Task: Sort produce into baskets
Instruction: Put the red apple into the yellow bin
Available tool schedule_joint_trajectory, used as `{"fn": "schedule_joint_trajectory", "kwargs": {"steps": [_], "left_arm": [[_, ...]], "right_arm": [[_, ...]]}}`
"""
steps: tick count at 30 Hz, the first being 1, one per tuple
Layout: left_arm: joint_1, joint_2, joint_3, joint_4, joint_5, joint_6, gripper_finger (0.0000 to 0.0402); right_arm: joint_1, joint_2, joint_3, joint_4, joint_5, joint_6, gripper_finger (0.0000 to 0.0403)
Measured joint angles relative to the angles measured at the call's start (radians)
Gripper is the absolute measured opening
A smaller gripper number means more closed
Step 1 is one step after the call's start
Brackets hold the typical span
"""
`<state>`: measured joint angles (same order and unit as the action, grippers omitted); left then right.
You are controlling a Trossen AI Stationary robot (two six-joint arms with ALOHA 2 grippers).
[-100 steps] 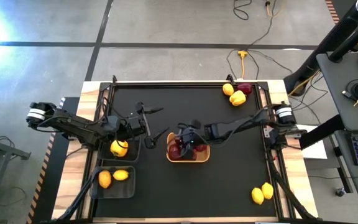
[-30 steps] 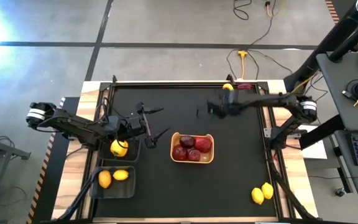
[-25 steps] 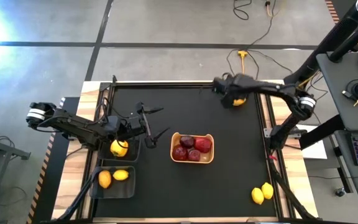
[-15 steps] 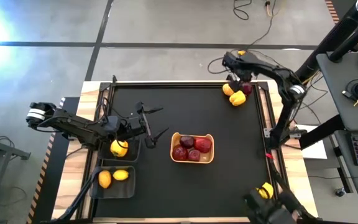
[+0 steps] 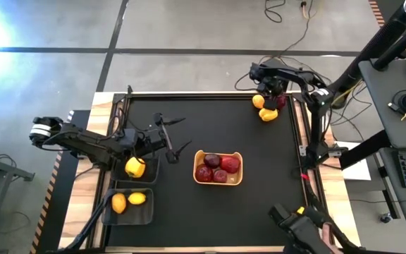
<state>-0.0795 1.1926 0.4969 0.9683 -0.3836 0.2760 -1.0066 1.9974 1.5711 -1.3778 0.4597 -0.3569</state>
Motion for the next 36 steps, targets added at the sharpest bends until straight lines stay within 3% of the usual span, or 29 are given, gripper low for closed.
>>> {"fn": "schedule_joint_trajectory", "kwargs": {"steps": [4,12,18,21,29,36], "left_arm": [[0.001,0.014,0.000,0.000,0.000,0.000,0.0372],[0.010,0.043,0.000,0.041,0.000,-0.001,0.0372],[0.013,0.048,0.000,0.042,0.000,0.003,0.0372],[0.014,0.048,0.000,0.042,0.000,0.003,0.0372],[0.016,0.048,0.000,0.018,-0.002,0.003,0.0372],[0.018,0.048,0.000,0.025,-0.002,-0.004,0.0372]], "right_arm": [[-0.007,0.032,-0.002,0.011,-0.073,-0.011,0.0384],[-0.007,0.054,-0.003,0.071,-0.100,0.032,0.0380],[-0.003,0.038,-0.003,0.054,-0.102,0.104,0.0314],[0.008,0.004,-0.003,0.041,-0.098,0.117,0.0311],[0.119,-0.251,-0.013,0.033,-0.116,0.186,0.0311],[0.453,-0.562,-0.176,0.185,-0.393,0.339,0.0311]]}}
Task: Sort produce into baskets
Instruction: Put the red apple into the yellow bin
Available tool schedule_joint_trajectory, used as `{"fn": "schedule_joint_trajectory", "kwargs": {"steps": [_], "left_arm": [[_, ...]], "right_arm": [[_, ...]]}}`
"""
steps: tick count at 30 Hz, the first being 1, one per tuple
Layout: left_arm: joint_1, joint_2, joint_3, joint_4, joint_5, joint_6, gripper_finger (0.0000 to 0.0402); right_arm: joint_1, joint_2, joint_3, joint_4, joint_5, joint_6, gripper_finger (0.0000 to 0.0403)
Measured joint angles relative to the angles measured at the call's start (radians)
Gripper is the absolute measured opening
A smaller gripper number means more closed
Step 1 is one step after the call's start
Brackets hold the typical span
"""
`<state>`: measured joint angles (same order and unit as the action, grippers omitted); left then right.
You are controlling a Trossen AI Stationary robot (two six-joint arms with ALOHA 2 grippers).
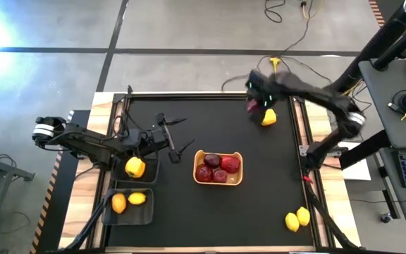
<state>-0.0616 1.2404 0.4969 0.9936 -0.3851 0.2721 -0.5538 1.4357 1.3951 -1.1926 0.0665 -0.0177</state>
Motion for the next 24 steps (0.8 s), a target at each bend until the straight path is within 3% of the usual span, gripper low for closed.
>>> {"fn": "schedule_joint_trajectory", "kwargs": {"steps": [4,9,13,17,24], "left_arm": [[-0.001,0.000,0.000,-0.001,0.001,-0.007,0.0372],[-0.001,0.000,0.000,0.000,0.001,-0.031,0.0372],[-0.001,0.000,0.000,0.000,0.002,-0.049,0.0372],[-0.005,0.000,0.000,-0.009,0.002,-0.055,0.0372],[-0.005,0.000,0.000,-0.033,0.005,-0.106,0.0372]], "right_arm": [[0.272,-0.135,-0.150,0.199,-0.074,0.177,0.0311],[0.584,-0.191,-0.295,0.426,-0.051,0.423,0.0311],[0.764,-0.165,-0.368,0.559,0.033,0.529,0.0324],[0.837,-0.106,-0.387,0.602,0.091,0.583,0.0337],[0.842,0.029,-0.309,0.600,0.102,0.563,0.0368]]}}
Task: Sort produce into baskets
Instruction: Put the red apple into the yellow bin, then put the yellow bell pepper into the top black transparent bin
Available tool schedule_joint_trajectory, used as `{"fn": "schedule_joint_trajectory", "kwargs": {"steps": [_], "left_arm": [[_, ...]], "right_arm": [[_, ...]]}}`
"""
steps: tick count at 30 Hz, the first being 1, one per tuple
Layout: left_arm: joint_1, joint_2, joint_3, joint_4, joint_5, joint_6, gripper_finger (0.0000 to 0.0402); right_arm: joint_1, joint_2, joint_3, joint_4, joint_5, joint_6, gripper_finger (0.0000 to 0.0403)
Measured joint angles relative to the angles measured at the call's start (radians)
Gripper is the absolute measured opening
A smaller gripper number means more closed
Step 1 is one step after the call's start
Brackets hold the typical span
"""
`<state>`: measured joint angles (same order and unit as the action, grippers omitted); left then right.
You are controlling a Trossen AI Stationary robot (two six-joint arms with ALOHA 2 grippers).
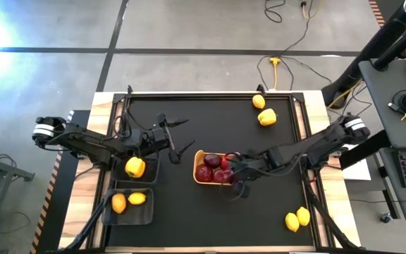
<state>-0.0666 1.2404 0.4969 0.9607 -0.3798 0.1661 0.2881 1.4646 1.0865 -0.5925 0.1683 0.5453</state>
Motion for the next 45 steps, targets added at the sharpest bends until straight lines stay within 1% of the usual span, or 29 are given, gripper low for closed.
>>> {"fn": "schedule_joint_trajectory", "kwargs": {"steps": [3,7,10,14,17,18,19,20,25,28,30,32,34,36,37,41,45], "left_arm": [[0.000,0.000,0.000,0.000,0.000,0.001,0.0372],[0.000,0.000,0.000,0.000,0.000,0.006,0.0372],[0.000,0.000,0.000,0.000,0.000,0.007,0.0372],[0.000,0.000,0.000,0.004,-0.001,0.007,0.0372],[0.000,0.000,0.000,0.006,-0.001,0.007,0.0372],[0.000,0.000,0.000,0.006,-0.001,0.007,0.0372],[0.000,0.000,0.000,0.007,-0.001,0.007,0.0372],[0.000,0.000,0.000,0.009,-0.001,0.007,0.0372],[0.000,0.000,0.000,0.012,-0.001,0.007,0.0372],[0.000,-0.001,0.000,0.015,-0.002,0.007,0.0372],[0.000,-0.001,0.000,0.015,-0.004,0.007,0.0372],[0.000,-0.001,0.000,0.016,-0.004,0.007,0.0372],[0.000,-0.001,0.000,0.016,-0.004,0.007,0.0372],[0.000,-0.001,0.000,0.016,-0.004,0.007,0.0372],[0.000,-0.001,0.000,0.016,-0.004,0.007,0.0372],[0.000,-0.001,0.000,0.016,-0.004,0.007,0.0372],[0.000,-0.001,0.000,0.015,-0.004,0.007,0.0372]], "right_arm": [[0.000,0.058,0.064,-0.054,-0.031,-0.008,0.0375],[0.000,0.107,0.190,-0.251,-0.035,-0.016,0.0380],[-0.001,0.121,0.289,-0.418,0.013,-0.019,0.0381],[-0.010,0.113,0.405,-0.657,0.166,0.004,0.0381],[-0.030,0.088,0.447,-0.781,0.347,0.037,0.0382],[-0.041,0.073,0.448,-0.803,0.411,0.038,0.0382],[-0.054,0.059,0.448,-0.813,0.452,0.039,0.0382],[-0.073,0.049,0.447,-0.816,0.469,0.038,0.0382],[-0.206,0.005,0.432,-0.816,0.453,0.005,0.0382],[-0.318,-0.014,0.409,-0.816,0.452,-0.015,0.0382],[-0.403,-0.018,0.381,-0.815,0.428,-0.014,0.0382],[-0.495,-0.017,0.346,-0.812,0.358,-0.015,0.0382],[-0.591,-0.015,0.302,-0.804,0.267,-0.032,0.0382],[-0.685,-0.010,0.248,-0.768,0.168,-0.073,0.0382],[-0.731,-0.008,0.217,-0.739,0.136,-0.087,0.0382],[-0.892,-0.008,0.115,-0.601,0.053,-0.151,0.0382],[-1.014,0.006,0.067,-0.514,-0.031,-0.219,0.0382]]}}
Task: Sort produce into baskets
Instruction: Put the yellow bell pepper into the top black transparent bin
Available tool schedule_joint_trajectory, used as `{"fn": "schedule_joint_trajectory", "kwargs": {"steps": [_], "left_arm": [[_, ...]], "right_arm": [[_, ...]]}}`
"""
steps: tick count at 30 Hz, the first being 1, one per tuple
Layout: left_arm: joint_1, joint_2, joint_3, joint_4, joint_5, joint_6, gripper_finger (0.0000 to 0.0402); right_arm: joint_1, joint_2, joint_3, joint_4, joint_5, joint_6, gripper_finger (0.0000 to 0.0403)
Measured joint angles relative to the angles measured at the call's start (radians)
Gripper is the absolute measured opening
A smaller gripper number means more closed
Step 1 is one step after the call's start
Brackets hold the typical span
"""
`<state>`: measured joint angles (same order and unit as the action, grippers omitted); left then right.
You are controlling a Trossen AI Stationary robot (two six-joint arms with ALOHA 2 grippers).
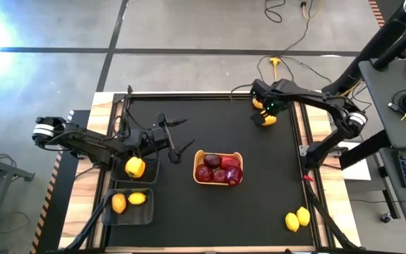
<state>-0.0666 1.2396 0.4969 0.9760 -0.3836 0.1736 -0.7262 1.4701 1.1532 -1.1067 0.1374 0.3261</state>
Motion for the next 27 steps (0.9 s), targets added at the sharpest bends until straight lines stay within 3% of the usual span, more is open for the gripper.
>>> {"fn": "schedule_joint_trajectory", "kwargs": {"steps": [6,20,27], "left_arm": [[0.000,0.000,0.000,0.000,0.000,0.000,0.0372],[0.000,0.000,0.000,0.000,0.000,0.001,0.0372],[0.001,0.000,0.000,0.000,0.000,0.012,0.0372]], "right_arm": [[-0.099,0.052,0.002,0.031,-0.054,-0.099,0.0382],[-0.106,0.210,-0.001,0.153,-0.093,-0.087,0.0379],[-0.079,0.186,-0.004,0.110,-0.086,-0.068,0.0315]]}}
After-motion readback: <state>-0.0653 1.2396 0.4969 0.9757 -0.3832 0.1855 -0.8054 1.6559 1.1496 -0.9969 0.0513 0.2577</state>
